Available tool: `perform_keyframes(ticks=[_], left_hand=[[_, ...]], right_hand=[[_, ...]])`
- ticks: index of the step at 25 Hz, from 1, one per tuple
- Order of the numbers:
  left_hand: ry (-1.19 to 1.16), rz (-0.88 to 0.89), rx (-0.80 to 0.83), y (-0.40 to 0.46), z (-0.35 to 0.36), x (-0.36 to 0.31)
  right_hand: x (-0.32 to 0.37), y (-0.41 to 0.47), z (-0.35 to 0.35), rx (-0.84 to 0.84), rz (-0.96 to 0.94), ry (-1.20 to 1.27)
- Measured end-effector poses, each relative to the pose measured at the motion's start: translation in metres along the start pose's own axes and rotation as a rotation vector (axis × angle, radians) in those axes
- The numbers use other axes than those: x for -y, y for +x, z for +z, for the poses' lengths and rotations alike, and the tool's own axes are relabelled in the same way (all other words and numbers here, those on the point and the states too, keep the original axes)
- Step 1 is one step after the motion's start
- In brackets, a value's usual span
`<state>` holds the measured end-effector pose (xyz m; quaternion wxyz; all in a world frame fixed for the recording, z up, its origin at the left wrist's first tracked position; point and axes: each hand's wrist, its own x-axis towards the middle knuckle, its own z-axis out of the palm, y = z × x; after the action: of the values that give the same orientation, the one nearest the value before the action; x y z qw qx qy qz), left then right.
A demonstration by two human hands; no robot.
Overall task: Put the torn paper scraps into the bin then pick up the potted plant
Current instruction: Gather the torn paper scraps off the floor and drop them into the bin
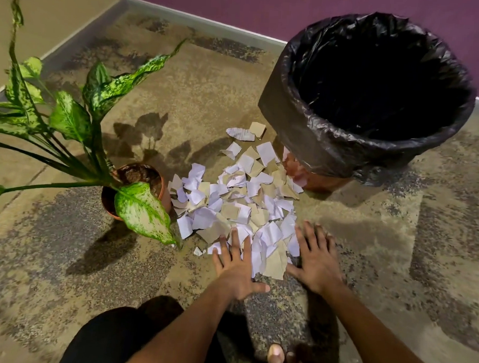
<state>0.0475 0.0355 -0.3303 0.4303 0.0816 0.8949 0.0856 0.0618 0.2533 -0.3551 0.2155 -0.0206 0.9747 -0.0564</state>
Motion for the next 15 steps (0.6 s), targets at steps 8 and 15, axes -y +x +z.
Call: perform_keyframes(ticks=[8,15], left_hand=[[0.047,-0.027,0.134,0.002,-0.012,-0.004],[0.053,-0.032,0.138,0.0,-0.013,-0.007]], right_hand=[[-0.001,0.004,0.0,0.055,-0.027,-0.015],[-0.003,0.007,-0.015,0.2,-0.037,0.023]])
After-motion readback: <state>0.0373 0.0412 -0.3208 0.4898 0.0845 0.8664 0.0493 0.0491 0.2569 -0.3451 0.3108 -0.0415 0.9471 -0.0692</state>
